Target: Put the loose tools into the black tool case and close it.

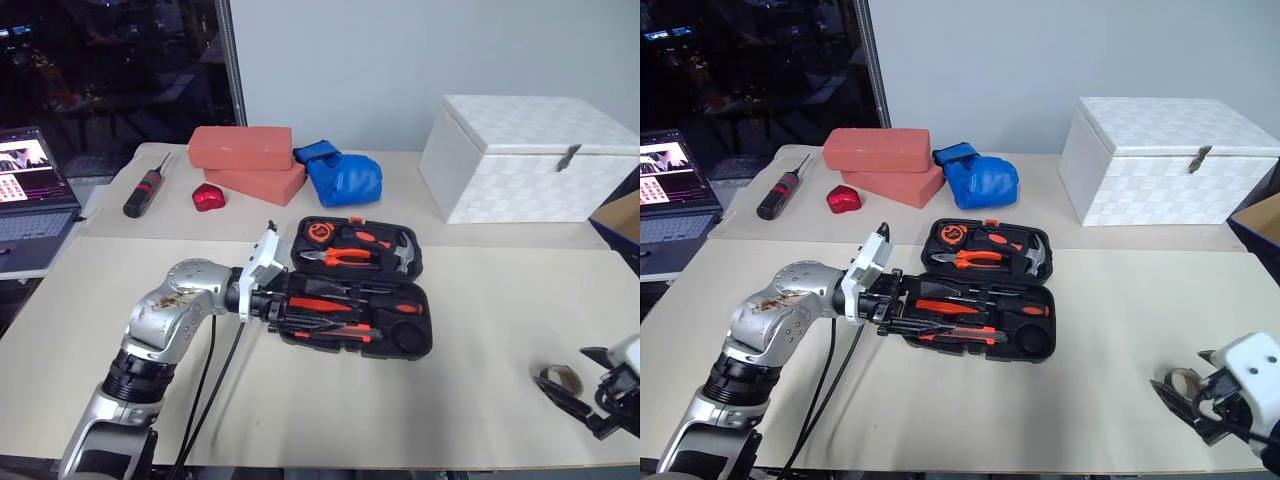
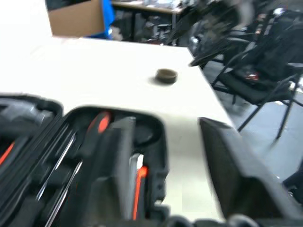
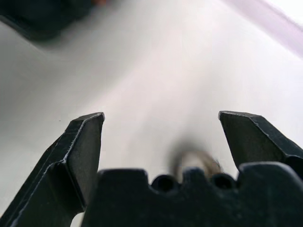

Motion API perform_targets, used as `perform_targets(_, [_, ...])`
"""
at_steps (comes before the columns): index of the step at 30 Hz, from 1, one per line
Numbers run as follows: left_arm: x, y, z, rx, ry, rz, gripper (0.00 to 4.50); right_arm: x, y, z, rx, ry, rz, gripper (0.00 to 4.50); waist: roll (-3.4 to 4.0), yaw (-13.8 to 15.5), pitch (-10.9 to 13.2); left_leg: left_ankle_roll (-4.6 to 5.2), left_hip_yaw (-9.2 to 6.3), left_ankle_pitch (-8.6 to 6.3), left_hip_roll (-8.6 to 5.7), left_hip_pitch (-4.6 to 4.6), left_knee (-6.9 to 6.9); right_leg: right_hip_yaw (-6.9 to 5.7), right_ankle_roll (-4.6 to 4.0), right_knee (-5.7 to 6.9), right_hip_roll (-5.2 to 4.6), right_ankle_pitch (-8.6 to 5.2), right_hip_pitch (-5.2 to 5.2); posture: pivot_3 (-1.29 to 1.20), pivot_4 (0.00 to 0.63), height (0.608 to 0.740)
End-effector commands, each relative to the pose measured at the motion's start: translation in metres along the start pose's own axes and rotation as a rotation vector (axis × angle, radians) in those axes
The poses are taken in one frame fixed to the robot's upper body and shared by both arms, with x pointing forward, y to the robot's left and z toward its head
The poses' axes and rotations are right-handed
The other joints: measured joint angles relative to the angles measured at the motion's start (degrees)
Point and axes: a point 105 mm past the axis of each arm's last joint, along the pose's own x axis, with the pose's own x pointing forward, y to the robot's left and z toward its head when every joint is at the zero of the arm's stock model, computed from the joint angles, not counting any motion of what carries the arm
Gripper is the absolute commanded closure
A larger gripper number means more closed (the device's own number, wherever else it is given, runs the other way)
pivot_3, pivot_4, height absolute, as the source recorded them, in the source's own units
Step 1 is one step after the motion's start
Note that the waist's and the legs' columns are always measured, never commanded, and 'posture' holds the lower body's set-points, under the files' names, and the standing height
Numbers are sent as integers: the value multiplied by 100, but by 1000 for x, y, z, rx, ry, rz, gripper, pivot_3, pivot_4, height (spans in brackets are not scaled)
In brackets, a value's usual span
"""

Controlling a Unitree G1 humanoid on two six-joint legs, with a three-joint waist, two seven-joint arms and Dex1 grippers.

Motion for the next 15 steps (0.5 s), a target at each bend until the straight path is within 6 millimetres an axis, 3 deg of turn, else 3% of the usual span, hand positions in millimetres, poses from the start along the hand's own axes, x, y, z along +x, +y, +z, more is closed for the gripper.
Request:
perform_targets(1, [12,-14,20,32,-26,-64,481,3,-11,-15,88,80,-23,0,-1,16,1,1,-2,0,-1,-1,0,0,2,0,0,-2,1,0,150,740])
perform_targets(2, [14,-17,20,31,-19,-78,130,5,-11,-19,107,99,-16,0,-2,23,2,1,-4,0,-2,-2,0,0,3,-1,0,-3,0,0,150,740])
perform_targets(3, [14,-20,20,28,-12,-93,54,8,-10,-22,124,114,-9,0,-2,21,2,1,-10,0,-5,-3,0,-1,6,-1,0,-5,2,0,150,740])
perform_targets(8, [17,-28,16,36,69,-190,0,29,-6,-32,165,192,59,1403,-5,-17,7,1,-10,0,-8,2,0,4,5,0,0,-5,5,0,150,740])
perform_targets(14, [23,-26,21,69,80,-235,0,45,-8,-39,146,219,61,1403,-4,1,7,1,-16,1,-15,-2,0,7,6,-1,1,-5,4,0,150,740])
perform_targets(15, [22,-26,20,73,82,-237,0,46,-10,-40,140,225,55,1660,-4,-1,7,1,-15,1,-15,-3,0,7,7,-2,1,-6,4,0,150,740])
